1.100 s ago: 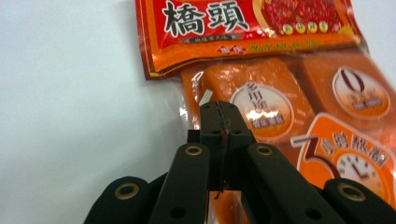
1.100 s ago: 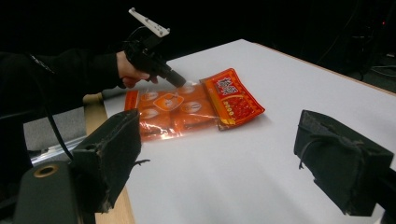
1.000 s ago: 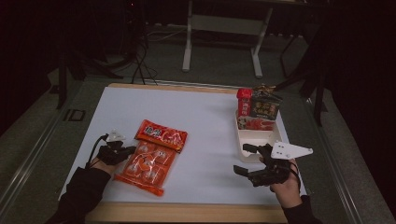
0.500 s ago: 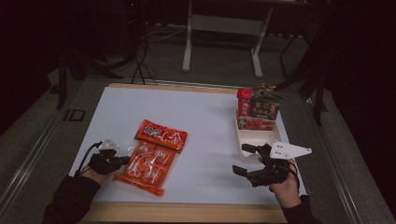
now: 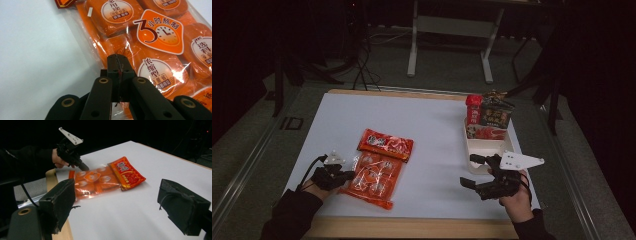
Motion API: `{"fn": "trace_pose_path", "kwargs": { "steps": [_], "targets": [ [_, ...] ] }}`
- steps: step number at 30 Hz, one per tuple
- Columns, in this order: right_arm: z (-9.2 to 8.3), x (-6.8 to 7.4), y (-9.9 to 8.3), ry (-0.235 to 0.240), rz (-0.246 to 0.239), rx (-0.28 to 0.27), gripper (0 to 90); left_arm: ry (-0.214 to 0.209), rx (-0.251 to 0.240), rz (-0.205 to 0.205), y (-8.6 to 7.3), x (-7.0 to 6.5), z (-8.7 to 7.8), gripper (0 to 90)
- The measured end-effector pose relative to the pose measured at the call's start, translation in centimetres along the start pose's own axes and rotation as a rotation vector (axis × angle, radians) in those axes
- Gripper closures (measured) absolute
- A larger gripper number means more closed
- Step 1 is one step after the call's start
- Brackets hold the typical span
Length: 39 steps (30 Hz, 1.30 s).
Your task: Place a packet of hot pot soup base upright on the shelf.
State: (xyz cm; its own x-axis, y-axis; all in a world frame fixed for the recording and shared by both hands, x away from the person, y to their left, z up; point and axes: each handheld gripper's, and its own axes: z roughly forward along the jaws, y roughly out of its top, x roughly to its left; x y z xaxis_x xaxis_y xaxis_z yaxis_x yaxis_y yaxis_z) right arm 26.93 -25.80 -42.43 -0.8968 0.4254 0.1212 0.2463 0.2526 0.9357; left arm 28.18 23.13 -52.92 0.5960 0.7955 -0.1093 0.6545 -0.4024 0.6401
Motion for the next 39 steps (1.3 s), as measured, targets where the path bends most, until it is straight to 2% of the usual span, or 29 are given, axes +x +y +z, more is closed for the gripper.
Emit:
{"fn": "trace_pose_path", "kwargs": {
  "steps": [5, 12, 16, 19, 20, 22, 24, 25, 26, 28, 32, 36, 38, 39],
  "targets": [
    [0.1, 0.1, 0.0, 0.003, 0.000, 0.006, 14.7, -0.030, 0.001, 0.011, 0.7, -1.1, 0.8, 90.0],
    [0.1, 0.0, 0.0, 0.003, 0.003, 0.002, 14.6, -0.034, -0.004, -0.003, 0.9, -2.1, 1.2, 90.0],
    [0.2, 0.1, 0.0, 0.004, -0.001, 0.006, 14.7, -0.060, -0.006, 0.001, 1.2, -2.9, 1.7, 90.0],
    [0.1, 0.0, 0.0, 0.004, 0.000, 0.004, 14.7, -0.108, -0.007, 0.001, 1.4, -3.6, 2.0, 90.0],
    [0.1, 0.0, 0.0, 0.005, 0.002, 0.003, 14.6, -0.119, -0.006, 0.016, 1.6, -4.0, 2.2, 90.0],
    [0.1, 0.0, 0.0, 0.004, -0.001, 0.004, 14.6, -0.119, 0.002, 0.034, 1.8, -4.3, 2.4, 90.0],
    [0.1, 0.0, -0.1, 0.003, 0.001, 0.005, 14.6, -0.125, -0.001, 0.032, 1.9, -4.4, 2.4, 90.0],
    [0.1, 0.0, -0.1, 0.003, 0.001, 0.005, 14.6, -0.125, -0.001, 0.032, 1.9, -4.4, 2.4, 90.0],
    [0.1, 0.0, -0.1, 0.004, -0.001, 0.006, 14.7, -0.097, -0.028, 0.038, 2.1, -4.2, 2.3, 90.0],
    [0.0, 0.0, -0.1, 0.002, 0.001, 0.006, 14.7, -0.070, -0.052, 0.014, 2.6, -3.6, 2.3, 90.0],
    [-0.2, 0.0, -0.1, -0.002, 0.000, 0.001, 14.7, -0.029, -0.069, -0.010, 3.5, -2.6, 2.7, 90.0],
    [-0.4, -0.1, -0.2, -0.006, 0.003, 0.002, 14.6, -0.026, -0.041, 0.000, 3.9, -2.6, 3.9, 90.0],
    [-0.4, -0.1, -0.3, -0.007, 0.004, 0.002, 14.7, -0.020, -0.052, -0.010, 3.9, -2.7, 4.1, 90.0],
    [-0.5, -0.1, -0.3, -0.009, 0.002, 0.003, 14.6, -0.017, -0.049, 0.006, 4.0, -2.7, 4.2, 90.0]
  ]
}}
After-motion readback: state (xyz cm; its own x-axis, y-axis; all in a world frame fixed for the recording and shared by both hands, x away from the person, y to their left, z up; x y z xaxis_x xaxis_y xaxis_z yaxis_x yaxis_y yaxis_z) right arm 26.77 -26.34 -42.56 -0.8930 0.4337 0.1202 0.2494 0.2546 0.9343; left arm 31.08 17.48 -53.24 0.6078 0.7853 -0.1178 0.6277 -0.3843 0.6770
